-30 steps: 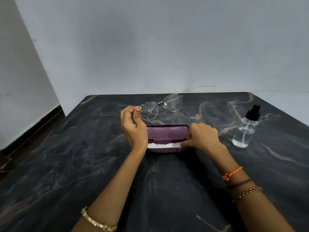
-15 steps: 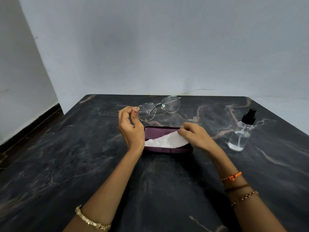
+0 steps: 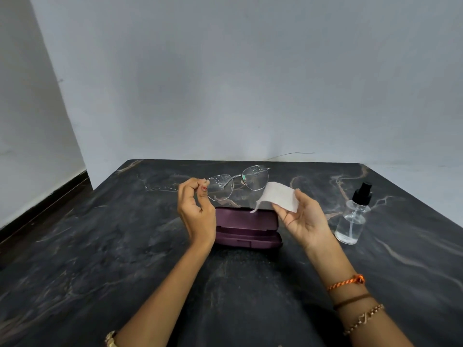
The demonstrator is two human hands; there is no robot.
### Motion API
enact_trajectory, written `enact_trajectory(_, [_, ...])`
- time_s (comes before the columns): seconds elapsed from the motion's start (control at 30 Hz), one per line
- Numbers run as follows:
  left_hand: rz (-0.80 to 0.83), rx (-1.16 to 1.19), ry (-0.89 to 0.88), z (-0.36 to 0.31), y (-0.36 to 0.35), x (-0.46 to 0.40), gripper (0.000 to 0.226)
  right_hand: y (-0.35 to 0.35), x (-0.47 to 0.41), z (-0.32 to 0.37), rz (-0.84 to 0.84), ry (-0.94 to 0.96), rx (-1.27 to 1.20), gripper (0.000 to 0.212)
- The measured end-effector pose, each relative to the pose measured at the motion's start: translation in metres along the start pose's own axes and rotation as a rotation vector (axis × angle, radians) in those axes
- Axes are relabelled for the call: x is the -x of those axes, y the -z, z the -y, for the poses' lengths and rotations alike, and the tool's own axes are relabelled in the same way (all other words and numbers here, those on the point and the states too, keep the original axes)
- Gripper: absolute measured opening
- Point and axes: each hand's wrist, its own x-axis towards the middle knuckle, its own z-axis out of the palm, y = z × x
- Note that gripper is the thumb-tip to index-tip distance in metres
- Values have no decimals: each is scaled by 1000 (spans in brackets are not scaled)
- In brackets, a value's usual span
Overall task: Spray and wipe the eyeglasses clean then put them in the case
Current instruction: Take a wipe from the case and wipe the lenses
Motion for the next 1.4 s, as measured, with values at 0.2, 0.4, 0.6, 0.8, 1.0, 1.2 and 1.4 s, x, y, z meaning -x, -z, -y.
enact_trajectory(0.2, [45,-26,-15,-2,-1,3,17,-3,4,-1,41,46,-101,25])
enact_trajectory(0.4, [72,-52,-44,-4,-2,7,16,-2,3,0,120,60,-114,29])
enact_trajectory(0.6, [89,-43,-68,-7,-2,9,23,0,5,2,119,43,-128,16])
enact_trajectory(0.8, [121,-9,-101,-10,-4,12,22,1,1,-3,102,191,167,17])
enact_trajectory(1.0, [200,3,-111,-15,-8,20,15,4,0,-9,53,249,140,16])
enact_trajectory(1.2, [253,3,-136,-18,-8,23,23,8,-2,-9,100,120,186,11])
enact_trajectory(1.4, [252,-6,-144,-17,-7,17,24,9,-2,-7,192,42,333,22])
